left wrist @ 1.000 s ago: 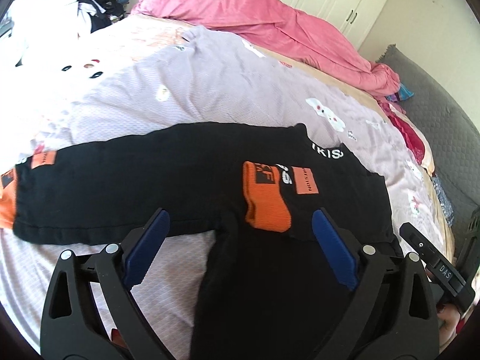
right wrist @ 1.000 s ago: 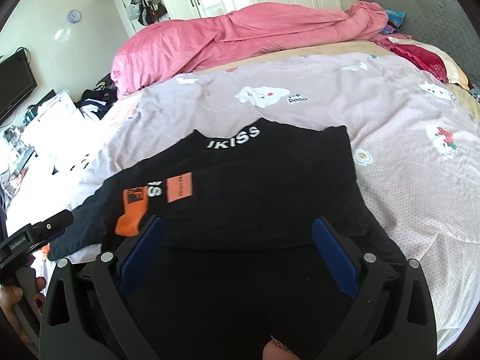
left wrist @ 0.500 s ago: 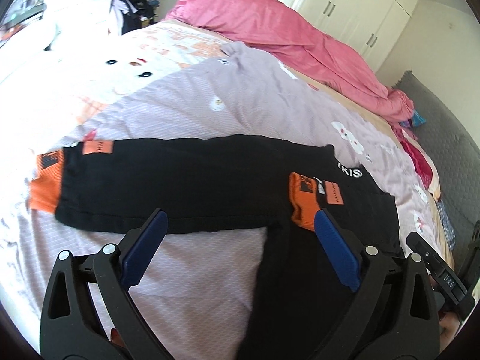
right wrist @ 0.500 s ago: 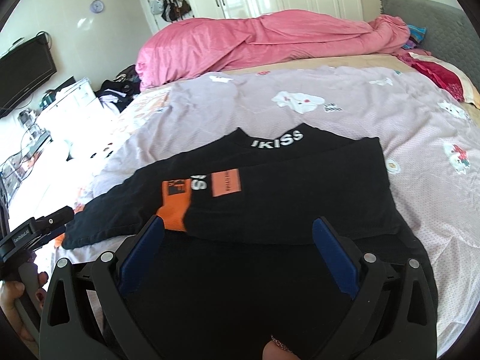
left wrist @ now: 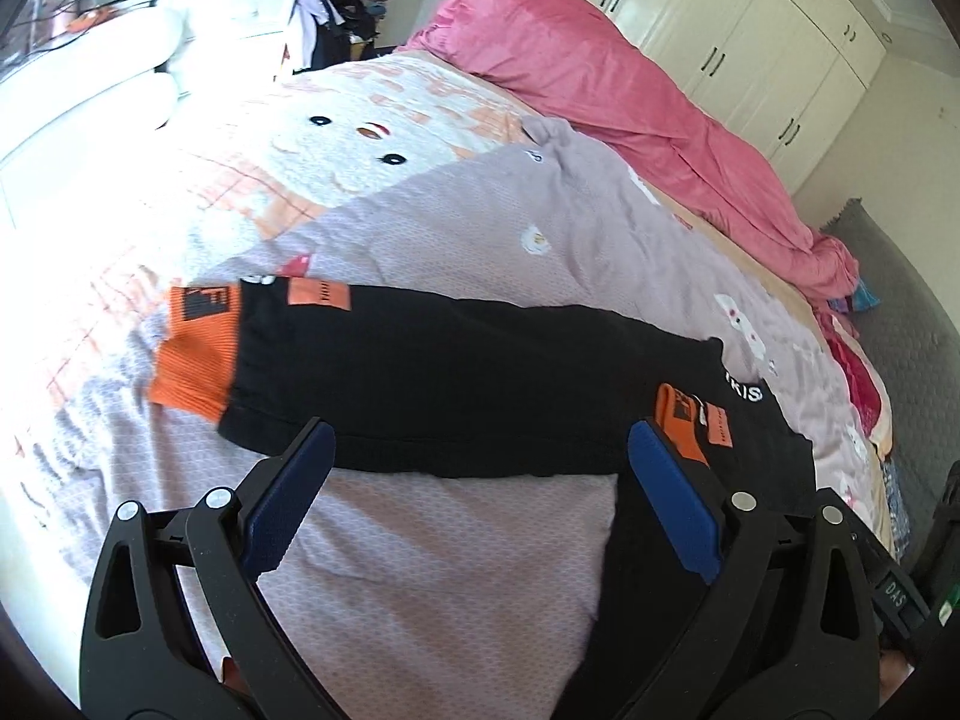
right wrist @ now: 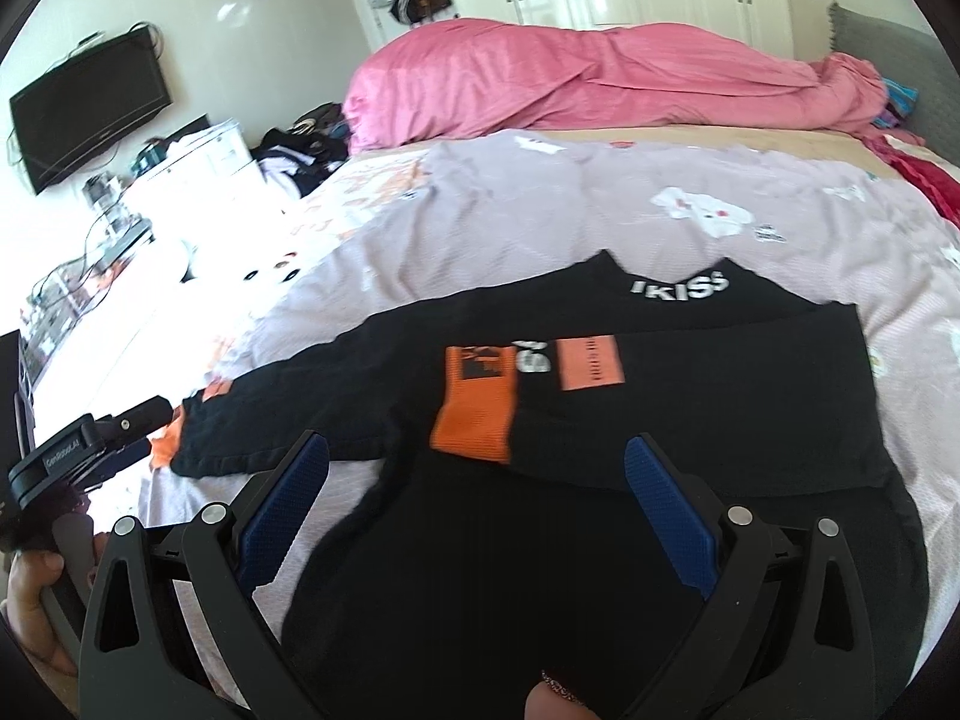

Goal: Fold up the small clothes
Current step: 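Move the left gripper to the other sleeve's orange cuff and grasp it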

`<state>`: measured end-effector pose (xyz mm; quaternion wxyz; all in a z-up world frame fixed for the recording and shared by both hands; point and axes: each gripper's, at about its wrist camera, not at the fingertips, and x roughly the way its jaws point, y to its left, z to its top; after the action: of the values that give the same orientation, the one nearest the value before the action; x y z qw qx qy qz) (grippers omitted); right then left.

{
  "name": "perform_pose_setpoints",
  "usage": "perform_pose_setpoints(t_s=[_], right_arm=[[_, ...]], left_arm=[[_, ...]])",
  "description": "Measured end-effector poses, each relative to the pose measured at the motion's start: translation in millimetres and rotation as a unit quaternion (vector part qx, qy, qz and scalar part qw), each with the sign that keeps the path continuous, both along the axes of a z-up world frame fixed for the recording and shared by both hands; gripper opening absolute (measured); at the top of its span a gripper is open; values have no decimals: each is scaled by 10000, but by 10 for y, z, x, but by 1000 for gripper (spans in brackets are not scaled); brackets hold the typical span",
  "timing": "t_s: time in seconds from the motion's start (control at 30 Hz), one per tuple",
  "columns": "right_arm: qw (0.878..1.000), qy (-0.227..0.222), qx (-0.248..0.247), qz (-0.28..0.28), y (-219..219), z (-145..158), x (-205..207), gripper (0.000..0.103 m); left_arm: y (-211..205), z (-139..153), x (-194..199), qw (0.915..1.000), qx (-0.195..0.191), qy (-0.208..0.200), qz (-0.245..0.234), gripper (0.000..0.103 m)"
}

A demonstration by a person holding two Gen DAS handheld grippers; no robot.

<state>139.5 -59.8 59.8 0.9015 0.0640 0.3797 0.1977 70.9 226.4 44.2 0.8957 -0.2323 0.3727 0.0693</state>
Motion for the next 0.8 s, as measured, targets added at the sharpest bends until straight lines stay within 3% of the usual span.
perform_pose_setpoints(t_s=[0.23,0.8], right_arm=[[9992,-10,-120,370,380,-12,31,98],[9945,96,-197,1029,1085,-104,123,98]], left_arm=[[289,-52,-115,9995,4,66,323,92],[933,-366,-364,9925,-403,354,1098,92]])
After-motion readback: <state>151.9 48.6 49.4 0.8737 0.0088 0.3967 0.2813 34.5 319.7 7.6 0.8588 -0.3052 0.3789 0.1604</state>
